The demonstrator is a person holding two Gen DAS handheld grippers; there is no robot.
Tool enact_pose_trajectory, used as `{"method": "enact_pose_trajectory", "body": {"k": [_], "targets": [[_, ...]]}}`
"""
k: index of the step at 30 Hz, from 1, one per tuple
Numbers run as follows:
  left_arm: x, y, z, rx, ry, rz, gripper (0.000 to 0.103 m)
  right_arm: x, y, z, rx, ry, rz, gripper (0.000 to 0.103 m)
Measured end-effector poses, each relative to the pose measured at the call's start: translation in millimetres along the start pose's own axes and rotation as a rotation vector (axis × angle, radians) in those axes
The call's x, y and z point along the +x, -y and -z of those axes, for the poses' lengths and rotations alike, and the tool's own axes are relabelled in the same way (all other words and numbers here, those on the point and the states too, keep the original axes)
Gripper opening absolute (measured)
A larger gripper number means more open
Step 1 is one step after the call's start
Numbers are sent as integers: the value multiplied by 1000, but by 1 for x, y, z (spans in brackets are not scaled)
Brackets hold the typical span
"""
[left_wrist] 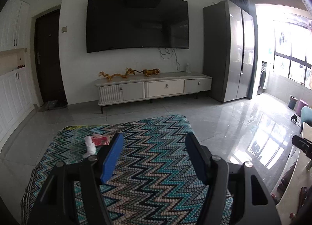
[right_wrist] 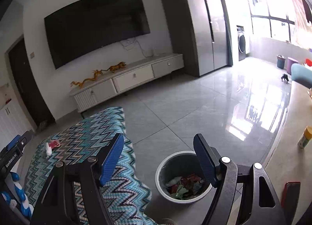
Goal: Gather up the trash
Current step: 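Move both tools back toward the white tissue and pink packet on the rug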
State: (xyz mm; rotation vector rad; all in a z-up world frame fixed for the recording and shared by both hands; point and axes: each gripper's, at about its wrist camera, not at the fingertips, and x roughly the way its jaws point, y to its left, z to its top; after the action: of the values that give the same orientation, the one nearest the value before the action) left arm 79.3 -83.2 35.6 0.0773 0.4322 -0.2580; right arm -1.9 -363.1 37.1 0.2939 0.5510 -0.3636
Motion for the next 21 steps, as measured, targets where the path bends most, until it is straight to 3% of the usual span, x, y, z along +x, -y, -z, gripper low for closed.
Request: {"method": "enact_pose_trajectory", "body": {"k": [8, 12, 21], "targets": [[-12, -50, 4, -32, -11, -44, 65, -22, -44, -8, -96, 29, -38, 73], [-14, -96, -3, -74, -2, -94, 65, -35, -77, -19, -160, 45, -87, 73], [-4, -222, -10, -272, -21, -203, 65, -20, -172, -66, -218, 19, -385, 73]]}}
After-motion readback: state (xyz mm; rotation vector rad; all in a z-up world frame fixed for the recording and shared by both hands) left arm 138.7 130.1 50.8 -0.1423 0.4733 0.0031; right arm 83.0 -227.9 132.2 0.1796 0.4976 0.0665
